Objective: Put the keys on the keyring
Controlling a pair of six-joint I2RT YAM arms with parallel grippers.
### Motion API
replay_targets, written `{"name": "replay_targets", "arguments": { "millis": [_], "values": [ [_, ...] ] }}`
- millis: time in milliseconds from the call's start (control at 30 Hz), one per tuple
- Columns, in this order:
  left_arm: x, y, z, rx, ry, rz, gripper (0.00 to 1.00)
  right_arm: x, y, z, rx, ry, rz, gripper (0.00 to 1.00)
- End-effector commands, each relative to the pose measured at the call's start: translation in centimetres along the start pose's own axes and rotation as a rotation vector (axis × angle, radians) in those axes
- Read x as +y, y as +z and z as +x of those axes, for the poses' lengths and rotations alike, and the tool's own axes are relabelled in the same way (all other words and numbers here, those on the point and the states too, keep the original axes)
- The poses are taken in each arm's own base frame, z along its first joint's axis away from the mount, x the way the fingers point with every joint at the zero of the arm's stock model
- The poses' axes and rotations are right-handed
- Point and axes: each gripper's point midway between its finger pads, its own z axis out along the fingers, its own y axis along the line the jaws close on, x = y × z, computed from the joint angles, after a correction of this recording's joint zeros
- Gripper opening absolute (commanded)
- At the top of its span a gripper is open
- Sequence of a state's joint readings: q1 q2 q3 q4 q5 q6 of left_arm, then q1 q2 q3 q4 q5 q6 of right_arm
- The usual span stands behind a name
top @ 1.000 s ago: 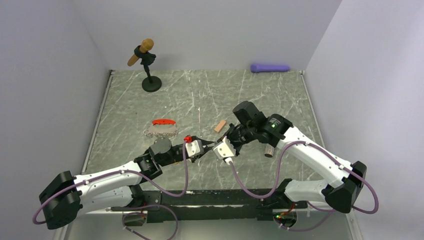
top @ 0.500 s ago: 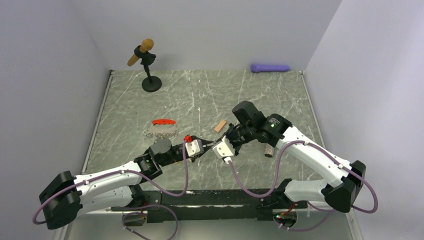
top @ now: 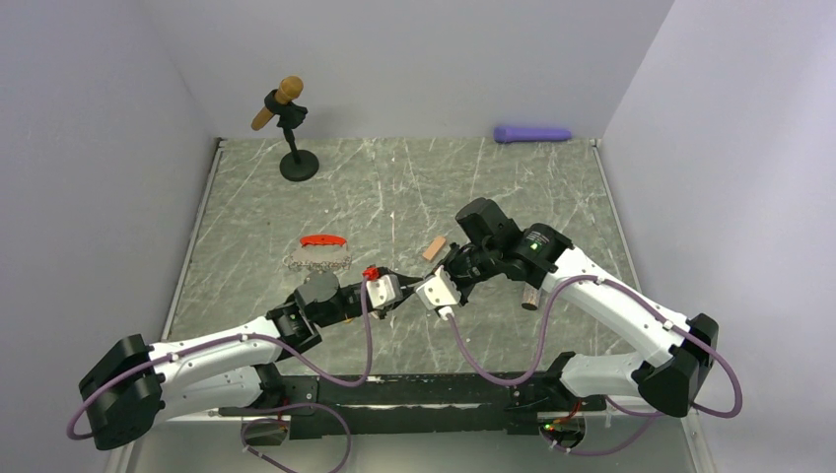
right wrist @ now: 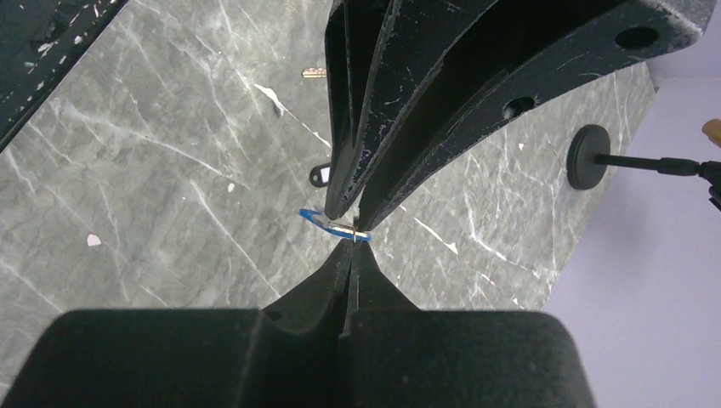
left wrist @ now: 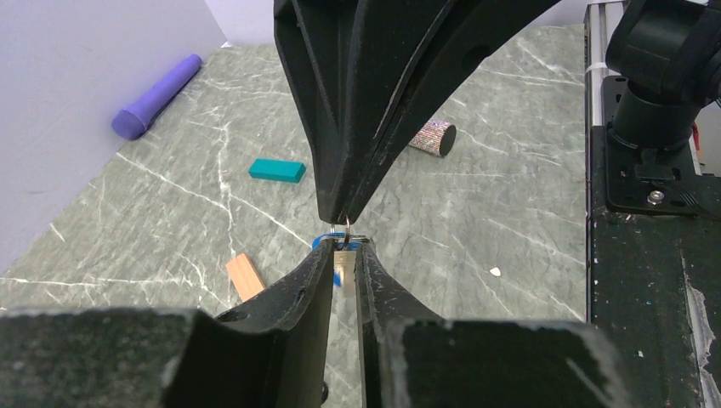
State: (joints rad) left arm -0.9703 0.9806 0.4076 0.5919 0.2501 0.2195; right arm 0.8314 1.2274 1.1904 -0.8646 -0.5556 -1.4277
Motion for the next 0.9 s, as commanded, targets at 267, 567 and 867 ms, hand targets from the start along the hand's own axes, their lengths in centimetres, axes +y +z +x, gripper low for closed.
{"name": "replay_targets", "arguments": {
  "millis": [267,567,867],
  "values": [
    [0.2,0.6,-2.7,-0.078,0.011,0.002,0.21,-1.9,-0.4,-1.3,-0.042,0.005,0.050,0.00],
    [0.4,0.7,-2.4,-0.061,0.019,-0.017,0.07,-2.1,-0.3,-1.5,-0.052,0.040,0.057,0.00],
    [1.0,-0.1,-2.3,-0.098,0.025,-0.074,0.00,-2.3,-0.4,-2.1,-0.078,0.063,0.065,0.07]
  ]
}}
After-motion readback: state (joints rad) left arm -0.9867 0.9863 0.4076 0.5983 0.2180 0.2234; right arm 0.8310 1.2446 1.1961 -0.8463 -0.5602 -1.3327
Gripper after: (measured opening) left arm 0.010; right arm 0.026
